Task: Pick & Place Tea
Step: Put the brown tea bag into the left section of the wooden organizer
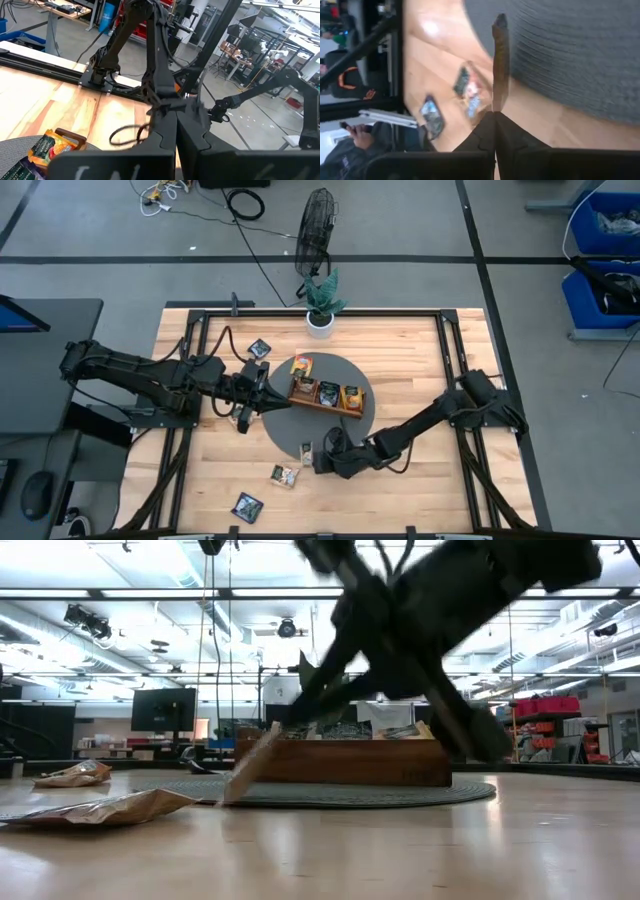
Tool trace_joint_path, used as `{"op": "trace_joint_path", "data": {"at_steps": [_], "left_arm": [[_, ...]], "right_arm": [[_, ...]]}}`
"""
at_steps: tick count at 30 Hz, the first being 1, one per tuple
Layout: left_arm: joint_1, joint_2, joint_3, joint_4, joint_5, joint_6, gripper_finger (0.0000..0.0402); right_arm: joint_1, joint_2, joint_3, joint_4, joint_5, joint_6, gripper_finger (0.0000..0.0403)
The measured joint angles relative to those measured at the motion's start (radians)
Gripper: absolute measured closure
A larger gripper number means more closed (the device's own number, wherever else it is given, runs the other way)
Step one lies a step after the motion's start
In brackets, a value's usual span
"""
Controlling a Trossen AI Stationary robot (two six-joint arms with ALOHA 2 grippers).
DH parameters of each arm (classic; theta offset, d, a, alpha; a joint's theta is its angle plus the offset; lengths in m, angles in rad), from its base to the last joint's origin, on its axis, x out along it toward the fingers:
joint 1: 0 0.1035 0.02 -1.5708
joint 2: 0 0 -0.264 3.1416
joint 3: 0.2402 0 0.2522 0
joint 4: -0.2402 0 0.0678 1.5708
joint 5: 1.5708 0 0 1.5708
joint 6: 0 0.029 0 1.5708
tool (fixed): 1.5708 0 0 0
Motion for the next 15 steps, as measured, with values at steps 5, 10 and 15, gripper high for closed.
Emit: {"op": "trace_joint_path", "data": {"at_steps": [5, 10, 15], "left_arm": [[0.008, 0.000, 0.000, 0.006, 0.000, -0.004, 0.0388], [0.054, 0.000, 0.000, 0.035, 0.000, -0.084, 0.0368], [0.100, 0.000, 0.000, 0.087, 0.019, -0.153, 0.0329]], "right_arm": [[-0.001, -0.101, 0.000, -0.095, 0.071, -0.099, 0.0402], [-0.007, -0.183, 0.000, -0.158, 0.122, -0.231, 0.0402], [-0.005, -0.276, 0.000, -0.210, 0.220, -0.348, 0.0403]]}}
